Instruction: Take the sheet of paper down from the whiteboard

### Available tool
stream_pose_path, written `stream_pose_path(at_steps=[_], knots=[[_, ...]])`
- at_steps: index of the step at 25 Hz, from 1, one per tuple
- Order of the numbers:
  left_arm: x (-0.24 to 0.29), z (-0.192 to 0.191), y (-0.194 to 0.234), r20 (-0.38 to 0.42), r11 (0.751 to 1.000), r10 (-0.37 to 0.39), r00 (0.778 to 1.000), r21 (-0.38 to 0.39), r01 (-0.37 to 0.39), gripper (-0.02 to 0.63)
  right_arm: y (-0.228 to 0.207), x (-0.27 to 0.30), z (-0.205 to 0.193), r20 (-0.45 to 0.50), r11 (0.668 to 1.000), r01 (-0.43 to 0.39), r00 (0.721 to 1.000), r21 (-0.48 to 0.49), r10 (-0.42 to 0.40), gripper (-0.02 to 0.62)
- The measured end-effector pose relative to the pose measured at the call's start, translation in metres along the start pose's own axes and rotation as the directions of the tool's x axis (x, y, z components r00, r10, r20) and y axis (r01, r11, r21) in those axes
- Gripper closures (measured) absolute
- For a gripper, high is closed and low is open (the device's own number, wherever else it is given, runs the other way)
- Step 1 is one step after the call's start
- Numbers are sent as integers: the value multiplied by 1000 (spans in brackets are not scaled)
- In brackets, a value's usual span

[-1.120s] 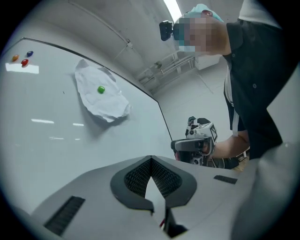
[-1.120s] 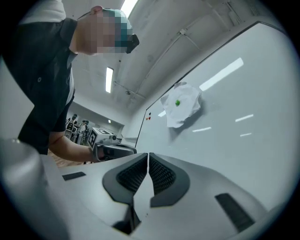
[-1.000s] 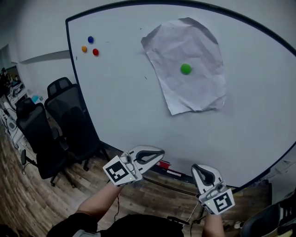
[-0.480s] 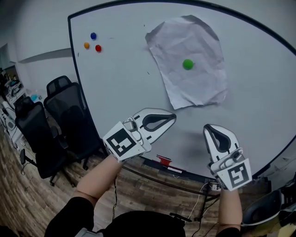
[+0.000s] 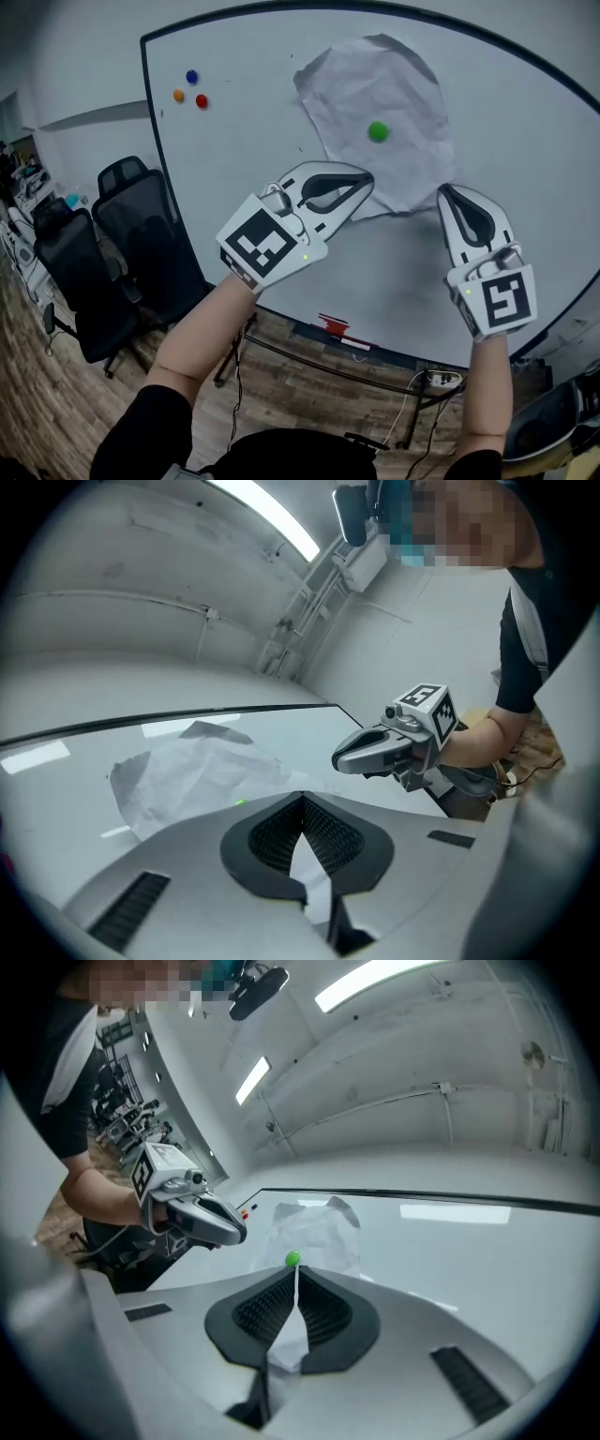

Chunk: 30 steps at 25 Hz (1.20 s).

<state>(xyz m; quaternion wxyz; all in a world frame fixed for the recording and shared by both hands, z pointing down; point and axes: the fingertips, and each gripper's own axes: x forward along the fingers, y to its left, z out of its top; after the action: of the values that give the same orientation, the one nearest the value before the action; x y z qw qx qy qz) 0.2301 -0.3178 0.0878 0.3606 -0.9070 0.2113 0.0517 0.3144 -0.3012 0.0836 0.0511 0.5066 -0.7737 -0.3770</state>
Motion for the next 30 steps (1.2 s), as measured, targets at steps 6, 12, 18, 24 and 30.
stream_pose_path(at_steps=[6,12,18,24,30], knots=[[17,12,27,-35,990,58,998,130,-53,584,-35,11,-7,-121,996,72,990,-45,-77,555],[36,6,52,-116,964,129,985,246,-97,502,-39,14,-31,-268,999,52,962,-11,-53,479],[57,-19,64,-245,955,139,959,288,-64,446,-32,5,-40,-306,999,40,951,3,-37,479],[62,-23,66,-260,925,178,949,374,-71,446,-34,-2,-46,-337,999,43,941,28,-31,479],[70,-28,61,-289,913,180,940,405,-50,446,-37,-4,-63,-387,997,43,922,65,-14,479]])
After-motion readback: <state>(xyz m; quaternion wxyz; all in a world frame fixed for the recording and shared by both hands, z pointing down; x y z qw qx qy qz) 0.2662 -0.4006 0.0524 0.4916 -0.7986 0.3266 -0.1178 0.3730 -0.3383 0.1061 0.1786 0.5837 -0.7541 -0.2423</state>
